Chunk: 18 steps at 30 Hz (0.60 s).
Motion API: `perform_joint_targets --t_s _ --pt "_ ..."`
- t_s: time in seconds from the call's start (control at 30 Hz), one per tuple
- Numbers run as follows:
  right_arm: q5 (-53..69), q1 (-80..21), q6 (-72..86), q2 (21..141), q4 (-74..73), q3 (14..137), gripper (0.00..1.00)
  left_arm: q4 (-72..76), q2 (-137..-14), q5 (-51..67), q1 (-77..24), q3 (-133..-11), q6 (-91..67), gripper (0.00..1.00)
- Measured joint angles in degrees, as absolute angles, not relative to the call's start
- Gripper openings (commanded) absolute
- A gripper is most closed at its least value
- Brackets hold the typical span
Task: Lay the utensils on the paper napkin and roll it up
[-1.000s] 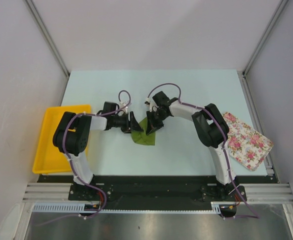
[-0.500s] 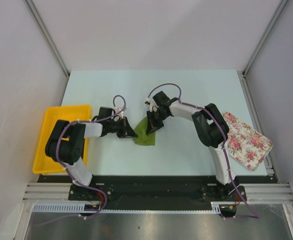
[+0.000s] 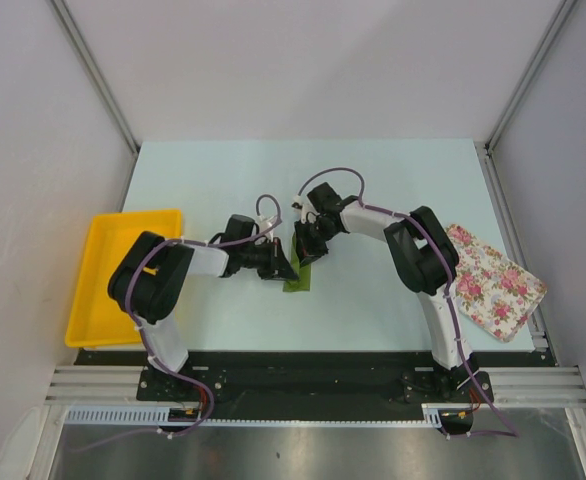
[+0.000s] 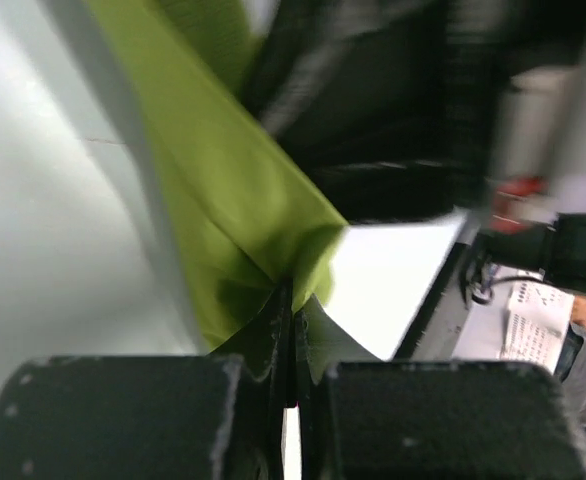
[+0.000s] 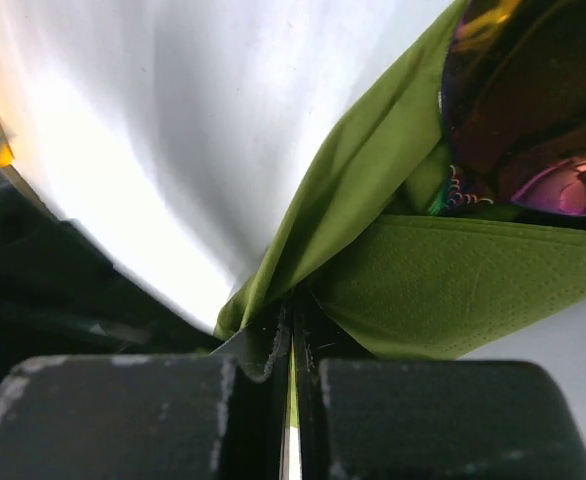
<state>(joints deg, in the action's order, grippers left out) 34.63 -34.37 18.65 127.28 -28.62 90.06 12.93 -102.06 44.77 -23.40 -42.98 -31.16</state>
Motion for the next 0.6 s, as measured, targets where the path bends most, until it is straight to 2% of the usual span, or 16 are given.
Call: perform_joint_targets --t_s 0.2,0.37,0.6 --pt "35.2 -34.11 19.55 127.28 -28.12 89.73 0.0 13.87 -105.47 43.64 -23.88 -43.7 -32.86 0.0" --pt "35.51 -34.02 20.05 127.07 -28.05 89.73 0.11 12.08 -106.08 43.66 -23.88 -44.86 -33.06 0.0" --pt "38.39 -30.85 23.07 123.33 -26.39 86.78 0.12 10.83 -106.19 43.53 -23.9 -45.45 -33.06 0.0"
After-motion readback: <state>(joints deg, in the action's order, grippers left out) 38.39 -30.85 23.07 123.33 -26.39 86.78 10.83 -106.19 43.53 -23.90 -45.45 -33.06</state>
